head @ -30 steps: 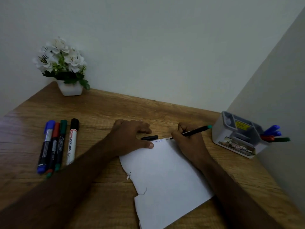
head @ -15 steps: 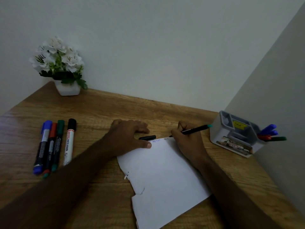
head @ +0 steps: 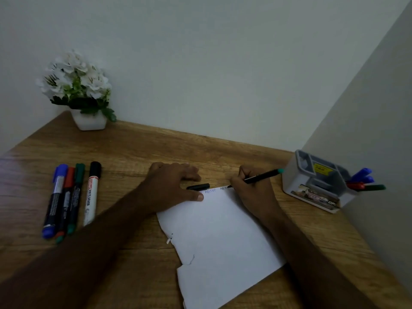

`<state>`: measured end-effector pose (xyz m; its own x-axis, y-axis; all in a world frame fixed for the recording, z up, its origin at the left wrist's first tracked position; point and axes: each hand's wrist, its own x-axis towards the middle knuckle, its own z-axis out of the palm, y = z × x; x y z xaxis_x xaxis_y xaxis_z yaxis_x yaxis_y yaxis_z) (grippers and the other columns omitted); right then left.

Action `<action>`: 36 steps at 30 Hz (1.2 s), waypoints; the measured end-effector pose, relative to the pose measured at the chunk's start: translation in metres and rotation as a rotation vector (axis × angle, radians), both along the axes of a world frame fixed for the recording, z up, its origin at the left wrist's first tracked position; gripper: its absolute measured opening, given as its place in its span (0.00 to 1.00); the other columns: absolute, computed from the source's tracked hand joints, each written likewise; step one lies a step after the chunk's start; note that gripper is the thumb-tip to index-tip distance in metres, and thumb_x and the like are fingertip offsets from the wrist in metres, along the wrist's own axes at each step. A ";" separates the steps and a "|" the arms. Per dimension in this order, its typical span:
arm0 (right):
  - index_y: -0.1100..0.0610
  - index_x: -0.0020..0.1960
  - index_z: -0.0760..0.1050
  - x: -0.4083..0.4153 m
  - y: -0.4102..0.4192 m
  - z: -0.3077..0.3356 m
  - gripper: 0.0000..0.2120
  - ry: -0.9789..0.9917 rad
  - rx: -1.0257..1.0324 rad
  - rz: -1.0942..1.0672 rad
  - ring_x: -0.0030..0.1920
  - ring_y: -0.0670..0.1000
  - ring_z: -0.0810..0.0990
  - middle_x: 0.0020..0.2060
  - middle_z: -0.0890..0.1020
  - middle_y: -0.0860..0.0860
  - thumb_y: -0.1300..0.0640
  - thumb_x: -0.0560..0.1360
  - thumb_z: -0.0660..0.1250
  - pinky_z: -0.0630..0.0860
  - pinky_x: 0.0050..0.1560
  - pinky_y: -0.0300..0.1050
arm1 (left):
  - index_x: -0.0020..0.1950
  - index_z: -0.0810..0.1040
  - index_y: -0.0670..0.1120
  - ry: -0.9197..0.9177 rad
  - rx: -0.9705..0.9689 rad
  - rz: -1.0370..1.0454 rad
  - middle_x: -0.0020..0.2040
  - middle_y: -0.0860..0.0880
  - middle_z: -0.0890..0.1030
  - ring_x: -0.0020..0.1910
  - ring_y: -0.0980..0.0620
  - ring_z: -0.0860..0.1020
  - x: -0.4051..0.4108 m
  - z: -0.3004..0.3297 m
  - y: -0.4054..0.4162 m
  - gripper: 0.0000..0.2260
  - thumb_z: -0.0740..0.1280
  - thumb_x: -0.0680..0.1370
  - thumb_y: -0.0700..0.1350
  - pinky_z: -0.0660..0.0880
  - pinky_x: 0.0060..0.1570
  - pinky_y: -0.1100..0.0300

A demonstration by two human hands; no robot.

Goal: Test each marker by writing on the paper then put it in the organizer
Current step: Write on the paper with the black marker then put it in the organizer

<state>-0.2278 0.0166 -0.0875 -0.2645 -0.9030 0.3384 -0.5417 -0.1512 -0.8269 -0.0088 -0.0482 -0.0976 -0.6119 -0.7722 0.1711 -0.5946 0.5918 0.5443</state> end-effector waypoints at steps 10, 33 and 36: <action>0.56 0.28 0.62 -0.002 0.000 -0.001 0.19 0.011 0.006 -0.004 0.28 0.45 0.63 0.24 0.65 0.50 0.67 0.70 0.68 0.61 0.28 0.37 | 0.64 0.76 0.59 0.007 0.000 0.003 0.71 0.61 0.70 0.73 0.62 0.62 0.000 0.000 0.000 0.38 0.58 0.58 0.74 0.52 0.73 0.46; 0.56 0.29 0.62 0.000 -0.001 0.000 0.19 0.004 -0.016 -0.004 0.28 0.45 0.62 0.25 0.64 0.50 0.69 0.69 0.67 0.59 0.27 0.36 | 0.64 0.77 0.59 0.007 0.006 0.010 0.71 0.62 0.70 0.73 0.63 0.61 -0.001 0.001 0.001 0.31 0.63 0.63 0.68 0.48 0.70 0.52; 0.56 0.28 0.60 0.000 0.000 0.000 0.20 -0.009 -0.008 -0.014 0.27 0.44 0.61 0.24 0.64 0.49 0.69 0.69 0.67 0.59 0.27 0.35 | 0.64 0.77 0.59 0.005 0.012 0.009 0.71 0.62 0.69 0.73 0.63 0.61 -0.001 0.001 0.001 0.31 0.63 0.63 0.68 0.48 0.70 0.52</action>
<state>-0.2278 0.0162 -0.0871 -0.2806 -0.8964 0.3430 -0.5364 -0.1499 -0.8306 -0.0099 -0.0474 -0.0967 -0.6044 -0.7794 0.1648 -0.5969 0.5801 0.5543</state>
